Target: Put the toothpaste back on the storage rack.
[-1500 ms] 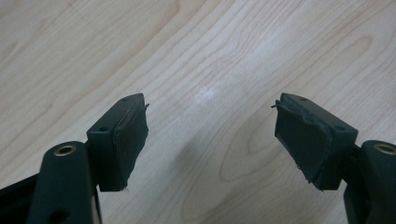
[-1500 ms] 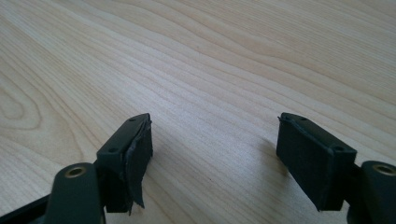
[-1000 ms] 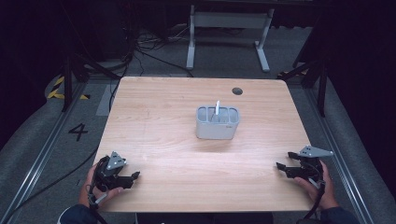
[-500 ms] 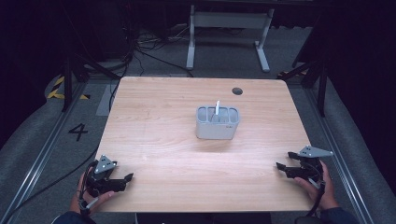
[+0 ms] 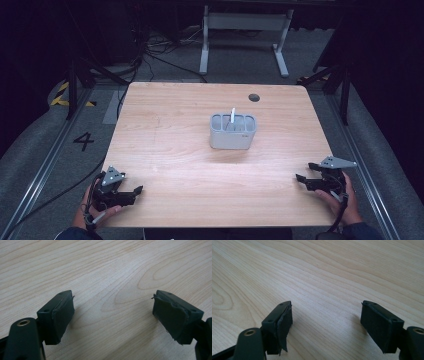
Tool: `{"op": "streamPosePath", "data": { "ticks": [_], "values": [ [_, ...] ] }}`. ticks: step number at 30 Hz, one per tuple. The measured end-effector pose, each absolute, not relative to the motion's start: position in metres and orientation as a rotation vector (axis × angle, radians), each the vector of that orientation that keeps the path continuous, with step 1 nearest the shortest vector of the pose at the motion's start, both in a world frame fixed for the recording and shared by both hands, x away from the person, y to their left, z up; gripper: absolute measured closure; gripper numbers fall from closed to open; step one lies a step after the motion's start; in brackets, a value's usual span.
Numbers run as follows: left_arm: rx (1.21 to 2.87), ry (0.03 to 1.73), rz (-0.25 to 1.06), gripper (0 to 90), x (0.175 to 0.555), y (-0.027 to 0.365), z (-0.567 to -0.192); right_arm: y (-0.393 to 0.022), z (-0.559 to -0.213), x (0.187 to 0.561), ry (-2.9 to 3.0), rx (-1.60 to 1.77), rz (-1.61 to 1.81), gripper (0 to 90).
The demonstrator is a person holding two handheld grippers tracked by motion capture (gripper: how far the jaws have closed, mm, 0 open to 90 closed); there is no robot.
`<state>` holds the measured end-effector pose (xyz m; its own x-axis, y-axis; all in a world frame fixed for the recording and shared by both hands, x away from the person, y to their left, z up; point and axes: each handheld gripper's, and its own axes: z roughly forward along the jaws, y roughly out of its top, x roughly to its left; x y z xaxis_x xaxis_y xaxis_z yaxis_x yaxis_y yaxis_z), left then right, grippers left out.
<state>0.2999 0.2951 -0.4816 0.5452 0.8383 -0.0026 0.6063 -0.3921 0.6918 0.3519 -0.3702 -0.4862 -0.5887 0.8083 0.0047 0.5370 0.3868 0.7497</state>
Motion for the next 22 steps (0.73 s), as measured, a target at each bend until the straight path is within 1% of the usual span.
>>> {"op": "streamPosePath", "data": {
  "ticks": [22],
  "values": [
    [2.138, 1.176, 0.463, 16.0, 0.3005, 0.2942, -0.4814, -0.3699, -0.4862, 0.3523, 2.294, 1.162, 1.037, 26.3]
  ]
}}
